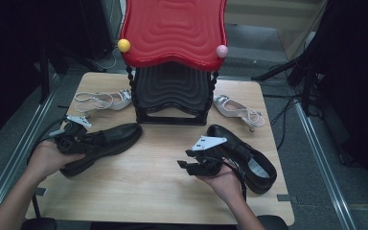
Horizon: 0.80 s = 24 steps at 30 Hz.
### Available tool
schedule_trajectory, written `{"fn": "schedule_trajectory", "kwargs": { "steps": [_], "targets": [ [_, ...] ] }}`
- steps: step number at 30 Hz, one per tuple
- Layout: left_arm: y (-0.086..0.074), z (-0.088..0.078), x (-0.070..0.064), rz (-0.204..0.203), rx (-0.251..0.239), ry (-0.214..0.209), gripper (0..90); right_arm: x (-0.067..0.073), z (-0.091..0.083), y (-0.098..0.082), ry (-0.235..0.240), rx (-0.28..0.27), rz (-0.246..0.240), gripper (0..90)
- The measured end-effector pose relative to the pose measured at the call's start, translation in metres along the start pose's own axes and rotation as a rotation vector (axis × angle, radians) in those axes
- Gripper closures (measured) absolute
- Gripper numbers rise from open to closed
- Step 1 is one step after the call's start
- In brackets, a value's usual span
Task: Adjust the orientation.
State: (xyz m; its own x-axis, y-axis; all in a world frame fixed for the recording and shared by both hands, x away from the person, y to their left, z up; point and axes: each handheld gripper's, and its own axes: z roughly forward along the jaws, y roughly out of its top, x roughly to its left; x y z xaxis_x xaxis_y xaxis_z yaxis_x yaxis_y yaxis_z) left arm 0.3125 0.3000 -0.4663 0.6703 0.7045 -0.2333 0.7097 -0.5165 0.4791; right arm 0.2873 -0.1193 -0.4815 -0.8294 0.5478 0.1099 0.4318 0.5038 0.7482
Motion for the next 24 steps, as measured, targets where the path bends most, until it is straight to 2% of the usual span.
{"fn": "schedule_trajectory", "kwargs": {
  "steps": [2, 3, 4, 5, 6, 7, 10, 11, 13, 14, 18, 19, 21, 24],
  "targets": [
    [0.004, -0.001, -0.004, 0.007, -0.005, -0.008, 80.5, 0.000, -0.001, 0.000, 0.002, -0.003, 0.002, 51.6],
    [0.009, -0.003, -0.011, 0.021, -0.010, -0.017, 80.7, -0.001, -0.002, 0.000, -0.003, -0.007, 0.005, 51.6],
    [0.009, -0.003, -0.011, 0.021, -0.010, -0.017, 80.8, -0.001, -0.002, 0.000, -0.003, -0.007, 0.005, 51.6],
    [0.014, -0.003, -0.019, 0.029, -0.014, -0.027, 80.8, -0.001, -0.003, 0.000, -0.004, -0.009, 0.005, 51.5],
    [0.014, -0.003, -0.019, 0.029, -0.014, -0.027, 80.8, -0.001, -0.003, 0.000, -0.004, -0.009, 0.005, 51.5],
    [0.021, -0.002, -0.030, 0.045, -0.019, -0.036, 80.7, -0.002, -0.004, 0.000, -0.006, -0.014, 0.008, 51.6],
    [0.032, 0.004, -0.046, 0.067, -0.030, -0.052, 80.6, -0.002, -0.006, 0.000, -0.011, -0.022, 0.014, 51.6],
    [0.032, 0.004, -0.046, 0.067, -0.030, -0.052, 80.6, -0.002, -0.006, 0.000, -0.011, -0.022, 0.014, 51.6],
    [0.045, 0.013, -0.061, 0.081, -0.024, -0.067, 80.6, -0.004, -0.009, 0.000, -0.015, -0.038, 0.022, 51.7],
    [0.045, 0.013, -0.061, 0.081, -0.024, -0.067, 80.7, -0.004, -0.009, 0.000, -0.015, -0.038, 0.022, 51.7],
    [0.063, 0.031, -0.081, 0.096, -0.014, -0.087, 80.7, -0.006, -0.014, -0.001, -0.025, -0.053, 0.030, 51.6],
    [0.063, 0.031, -0.081, 0.096, -0.014, -0.087, 80.6, -0.006, -0.014, -0.001, -0.025, -0.053, 0.030, 51.6],
    [0.072, 0.044, -0.093, 0.108, -0.011, -0.093, 80.5, -0.008, -0.016, -0.002, -0.033, -0.054, 0.033, 51.6],
    [0.077, 0.051, -0.098, 0.098, -0.019, -0.110, 80.6, -0.009, -0.017, -0.003, -0.040, -0.055, 0.035, 51.6]
  ]
}}
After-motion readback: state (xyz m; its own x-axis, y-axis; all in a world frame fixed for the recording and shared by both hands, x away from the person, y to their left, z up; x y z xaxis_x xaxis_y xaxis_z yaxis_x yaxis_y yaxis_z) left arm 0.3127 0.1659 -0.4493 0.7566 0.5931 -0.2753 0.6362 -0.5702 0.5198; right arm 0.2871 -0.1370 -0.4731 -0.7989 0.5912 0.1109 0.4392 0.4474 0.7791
